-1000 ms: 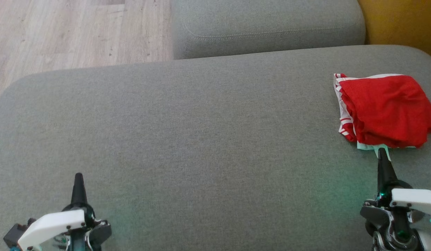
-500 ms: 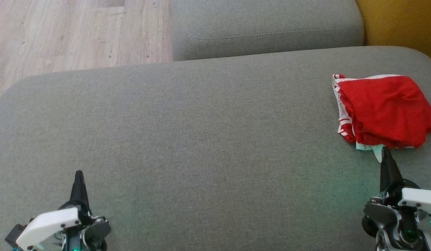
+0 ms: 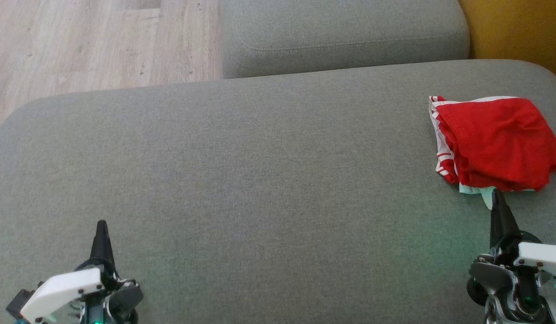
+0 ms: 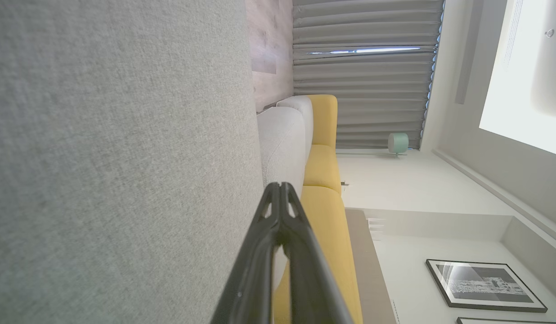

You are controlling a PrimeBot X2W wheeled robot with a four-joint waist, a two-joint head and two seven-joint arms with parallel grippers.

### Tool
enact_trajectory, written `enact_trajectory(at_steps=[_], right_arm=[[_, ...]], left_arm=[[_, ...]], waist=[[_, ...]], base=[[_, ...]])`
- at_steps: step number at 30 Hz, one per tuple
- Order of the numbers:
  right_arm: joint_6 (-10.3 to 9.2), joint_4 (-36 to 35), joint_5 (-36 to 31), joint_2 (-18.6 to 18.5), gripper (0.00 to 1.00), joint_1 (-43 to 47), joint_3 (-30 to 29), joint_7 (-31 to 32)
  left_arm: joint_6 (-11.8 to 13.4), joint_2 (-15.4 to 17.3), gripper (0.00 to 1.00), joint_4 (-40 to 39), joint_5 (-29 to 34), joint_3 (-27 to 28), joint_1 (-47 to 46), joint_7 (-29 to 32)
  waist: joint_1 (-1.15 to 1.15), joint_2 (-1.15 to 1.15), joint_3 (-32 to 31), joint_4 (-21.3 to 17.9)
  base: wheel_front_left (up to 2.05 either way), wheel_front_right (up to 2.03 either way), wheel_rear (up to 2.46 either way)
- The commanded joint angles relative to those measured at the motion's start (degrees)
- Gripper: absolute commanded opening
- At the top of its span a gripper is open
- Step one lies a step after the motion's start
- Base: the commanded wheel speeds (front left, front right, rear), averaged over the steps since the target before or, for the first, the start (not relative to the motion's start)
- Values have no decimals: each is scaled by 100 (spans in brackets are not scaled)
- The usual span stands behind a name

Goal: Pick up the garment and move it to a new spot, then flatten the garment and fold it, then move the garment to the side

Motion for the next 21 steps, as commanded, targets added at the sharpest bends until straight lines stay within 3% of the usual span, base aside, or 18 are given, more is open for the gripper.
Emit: enact_trajectory(at_steps=[1,21], right_arm=[[-4,-221,42,-48,0,-276,118,24],[-4,-221,37,-44,0,-277,113,28]], left_arm=[[-38,35,0,-161,-30,237,-292,26],[-38,34,0,-161,-30,237,-292,26]], waist=[[0,0,0,0],[0,0,0,0]], base=[[0,0,0],[0,0,0]])
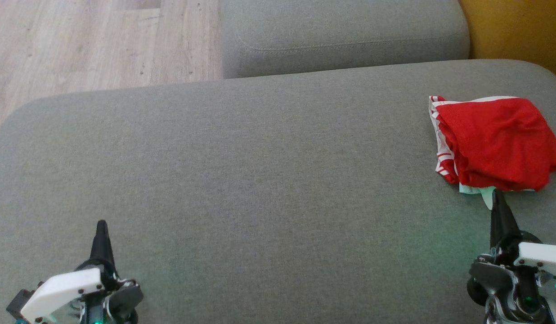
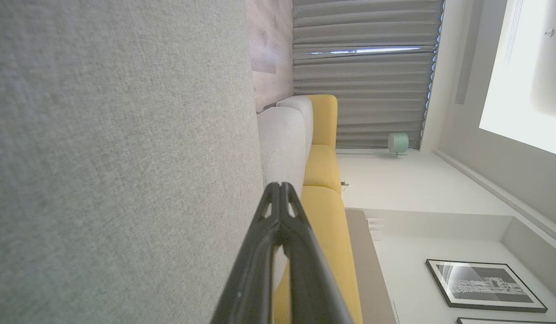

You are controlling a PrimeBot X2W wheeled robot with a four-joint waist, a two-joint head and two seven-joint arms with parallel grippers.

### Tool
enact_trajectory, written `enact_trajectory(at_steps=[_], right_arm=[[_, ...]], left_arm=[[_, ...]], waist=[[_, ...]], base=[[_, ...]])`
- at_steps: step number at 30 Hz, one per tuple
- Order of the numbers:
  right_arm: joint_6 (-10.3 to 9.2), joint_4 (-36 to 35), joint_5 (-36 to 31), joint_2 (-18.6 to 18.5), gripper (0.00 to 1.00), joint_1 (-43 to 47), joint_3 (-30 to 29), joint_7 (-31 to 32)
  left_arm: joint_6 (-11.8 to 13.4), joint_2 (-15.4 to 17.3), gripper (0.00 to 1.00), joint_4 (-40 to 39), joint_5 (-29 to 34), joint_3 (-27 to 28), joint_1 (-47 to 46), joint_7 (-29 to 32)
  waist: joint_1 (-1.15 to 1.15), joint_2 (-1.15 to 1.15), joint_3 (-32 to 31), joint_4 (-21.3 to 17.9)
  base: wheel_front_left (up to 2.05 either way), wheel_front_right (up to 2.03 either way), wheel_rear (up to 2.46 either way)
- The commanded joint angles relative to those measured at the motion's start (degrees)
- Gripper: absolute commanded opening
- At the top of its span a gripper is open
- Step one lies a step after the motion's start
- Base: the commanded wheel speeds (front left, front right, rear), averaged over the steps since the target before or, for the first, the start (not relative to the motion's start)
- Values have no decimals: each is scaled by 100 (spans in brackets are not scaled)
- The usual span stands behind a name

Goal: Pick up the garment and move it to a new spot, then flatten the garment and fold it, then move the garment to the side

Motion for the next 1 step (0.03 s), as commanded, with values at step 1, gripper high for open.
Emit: enact_trajectory(at_steps=[1], right_arm=[[-4,-220,37,-45,0,-277,118,28]], left_arm=[[-38,34,0,-161,-30,236,-292,26]], waist=[[0,0,0,0]], base=[[0,0,0]])
